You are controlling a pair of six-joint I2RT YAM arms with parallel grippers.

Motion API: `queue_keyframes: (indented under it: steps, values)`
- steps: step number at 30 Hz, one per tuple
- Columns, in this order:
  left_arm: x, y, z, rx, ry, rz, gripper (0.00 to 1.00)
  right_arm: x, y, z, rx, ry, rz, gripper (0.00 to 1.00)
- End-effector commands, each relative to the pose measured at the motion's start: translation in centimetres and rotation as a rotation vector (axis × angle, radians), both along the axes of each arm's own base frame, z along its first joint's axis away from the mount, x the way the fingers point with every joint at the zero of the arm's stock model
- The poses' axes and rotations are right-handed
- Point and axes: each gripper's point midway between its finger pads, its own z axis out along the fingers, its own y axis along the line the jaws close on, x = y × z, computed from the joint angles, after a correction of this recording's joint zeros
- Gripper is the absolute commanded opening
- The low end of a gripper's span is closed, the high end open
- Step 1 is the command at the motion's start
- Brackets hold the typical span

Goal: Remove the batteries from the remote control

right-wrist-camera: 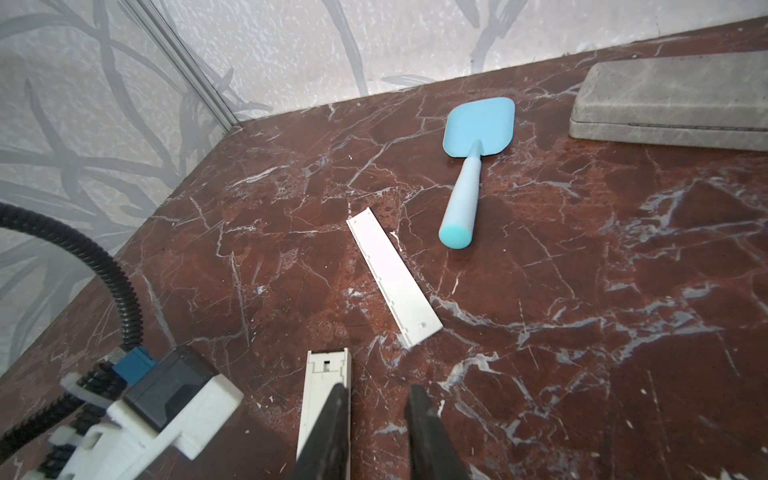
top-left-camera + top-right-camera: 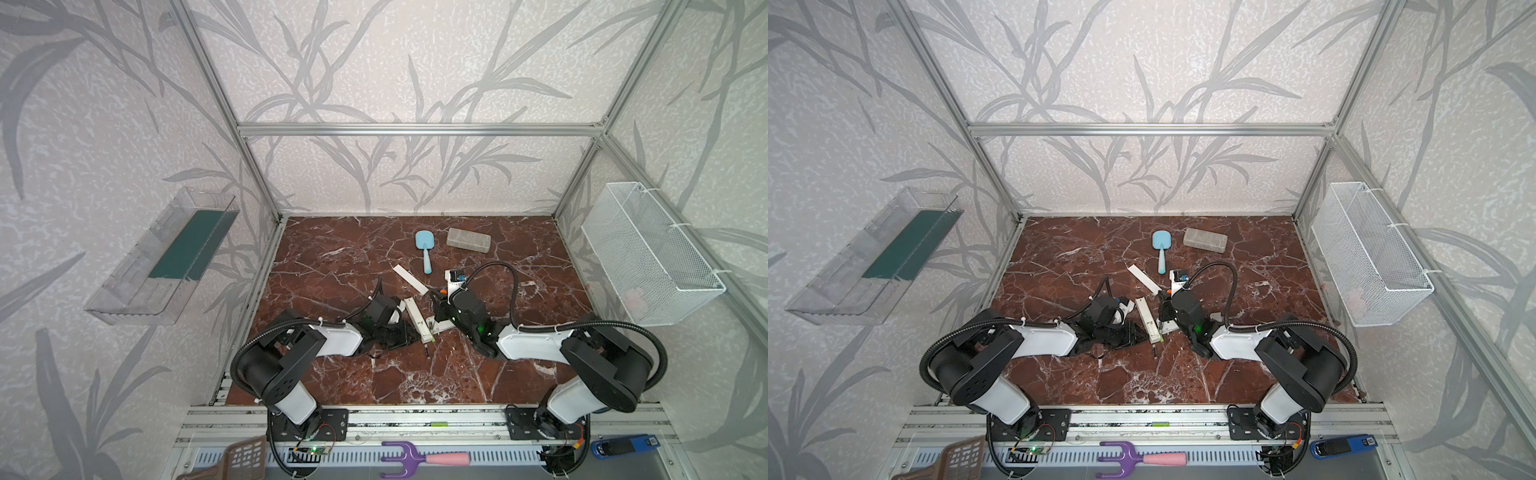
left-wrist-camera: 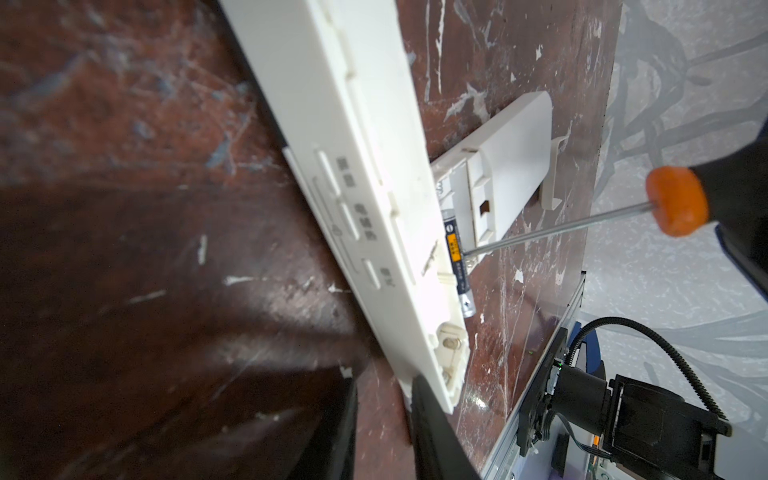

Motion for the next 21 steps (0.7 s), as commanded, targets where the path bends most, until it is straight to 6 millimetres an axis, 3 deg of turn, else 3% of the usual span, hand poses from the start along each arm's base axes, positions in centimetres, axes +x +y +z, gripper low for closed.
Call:
queue_keyframes:
  steps: [1, 7, 17, 21]
  values:
    - [-1.9, 4.6, -5.2, 0.194, 0.135, 0.085, 0.28, 0.4, 0.9, 3.3, 0.1, -0.105, 0.02, 0.0]
    - [-1.4, 6.4, -5.5, 0.186, 0.153, 0.117, 0.28, -0.4, 1.9, 3.7, 0.138, -0.115, 0.091, 0.0]
    - [-0.3, 8.2, -4.9, 0.219, 0.15, 0.118, 0.28, -0.8, 1.5, 1.8, 0.069, -0.047, 0.092, 0.0]
    - [-0.1, 8.4, -4.7, 0.221, 0.143, 0.114, 0.29, -1.0, 1.2, 2.8, 0.044, -0.057, 0.096, 0.0]
